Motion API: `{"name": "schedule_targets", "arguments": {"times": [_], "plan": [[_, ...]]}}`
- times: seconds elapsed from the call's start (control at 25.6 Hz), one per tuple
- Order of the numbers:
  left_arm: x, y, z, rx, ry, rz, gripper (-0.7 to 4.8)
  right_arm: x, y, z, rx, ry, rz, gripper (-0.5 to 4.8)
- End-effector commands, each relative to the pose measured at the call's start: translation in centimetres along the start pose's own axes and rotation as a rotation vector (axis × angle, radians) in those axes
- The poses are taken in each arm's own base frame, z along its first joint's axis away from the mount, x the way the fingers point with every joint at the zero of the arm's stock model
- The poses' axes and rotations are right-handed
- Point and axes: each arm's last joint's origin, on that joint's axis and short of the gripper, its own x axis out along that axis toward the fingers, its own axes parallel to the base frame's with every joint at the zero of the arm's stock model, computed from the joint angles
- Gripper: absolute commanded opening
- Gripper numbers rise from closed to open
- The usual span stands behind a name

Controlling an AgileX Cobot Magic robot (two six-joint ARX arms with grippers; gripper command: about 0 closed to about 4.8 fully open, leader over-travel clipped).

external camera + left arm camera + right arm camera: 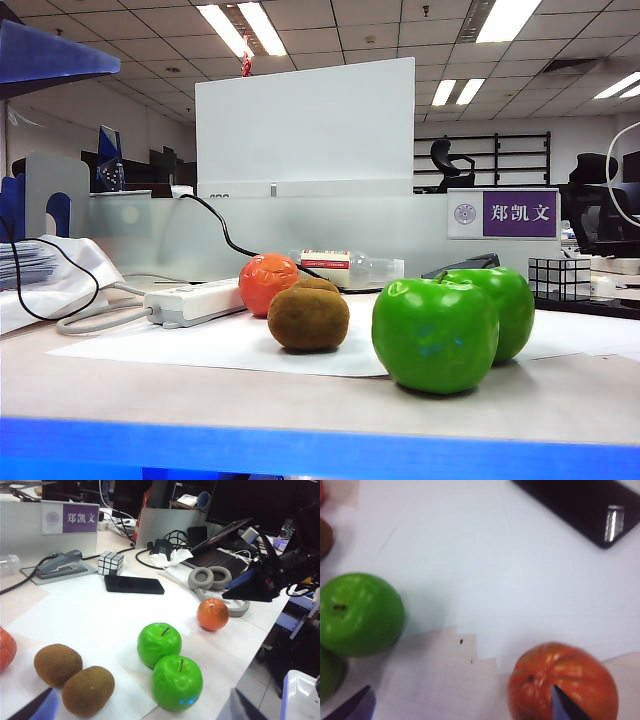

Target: Put the same fruits together.

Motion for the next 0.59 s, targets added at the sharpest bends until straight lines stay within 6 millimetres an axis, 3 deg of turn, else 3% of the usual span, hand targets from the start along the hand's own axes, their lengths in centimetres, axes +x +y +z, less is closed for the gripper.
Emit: {"name": "schedule_targets", "arguments": {"times": [0.04, 0.31, 0.59], "plan": [[0.3, -0.3, 0.3, 0.014, -0.008, -0.025, 4.58, 0.0, -0.1, 0.2, 0.001, -0.026, -0.034, 4.79], [0.3, -0.4, 0.3, 0.018, -0.008, -0.031, 4.58, 1.2, -0.5, -1.2, 0.019, 0.028, -0.058, 4.79], [0.3, -0.4, 0.3, 0.019, -0.008, -0.031, 4.58, 2.8, -1.0, -1.4, 0.045, 0.088, -0.088, 4.79]]}}
